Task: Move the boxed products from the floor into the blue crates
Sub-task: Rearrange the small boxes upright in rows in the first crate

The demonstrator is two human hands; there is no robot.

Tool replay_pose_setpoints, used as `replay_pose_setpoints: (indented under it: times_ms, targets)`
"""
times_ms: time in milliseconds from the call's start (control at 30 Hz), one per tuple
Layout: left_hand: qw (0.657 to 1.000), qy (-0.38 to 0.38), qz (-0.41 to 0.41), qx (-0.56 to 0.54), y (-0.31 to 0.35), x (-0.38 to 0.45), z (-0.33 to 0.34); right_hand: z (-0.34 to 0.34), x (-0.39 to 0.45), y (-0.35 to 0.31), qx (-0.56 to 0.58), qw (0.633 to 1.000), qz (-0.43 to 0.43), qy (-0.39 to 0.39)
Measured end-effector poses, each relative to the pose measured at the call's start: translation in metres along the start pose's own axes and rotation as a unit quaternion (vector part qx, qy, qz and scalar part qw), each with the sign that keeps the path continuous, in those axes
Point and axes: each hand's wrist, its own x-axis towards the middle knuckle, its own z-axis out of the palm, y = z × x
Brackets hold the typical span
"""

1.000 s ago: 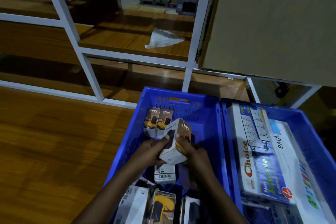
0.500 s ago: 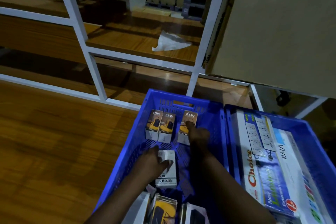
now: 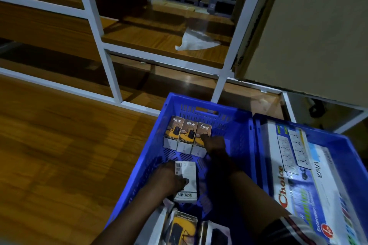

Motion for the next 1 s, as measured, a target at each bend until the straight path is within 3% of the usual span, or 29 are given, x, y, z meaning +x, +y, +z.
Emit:
replay_pose_setpoints:
  times_ms: [167, 267, 367, 567, 767, 1000]
  targets:
    - [0.999, -0.023, -0.018, -0.046, 0.001, -0.002, 0.004, -0.008, -0.008, 0.000, 0.018, 0.995, -0.064, 0.076]
    - [0.999, -0.029, -0.019, -0.023, 0.005, 0.001, 0.016, -0.011, -0.025, 0.003, -0.019, 0.992, -0.108, 0.055]
    - [1.000, -0.019, 0.002, -0.017, 0.012, -0.005, 0.024, -0.016, -0.043, 0.008, -0.051, 0.978, -0.183, 0.091]
    - [0.999, -0.004, 0.023, 0.034, 0.017, -0.011, 0.039, -0.040, -0.096, 0.024, -0.049, 0.991, -0.117, -0.030]
    - [0.995, -0.010, 0.030, 0.096, 0.014, 0.000, 0.047, -0.043, -0.122, 0.046, -0.023, 0.994, -0.108, -0.014]
    - [0.998, -0.001, 0.015, 0.066, 0.024, 0.000, 0.033, -0.036, -0.125, 0.048, -0.038, 0.993, -0.112, -0.023]
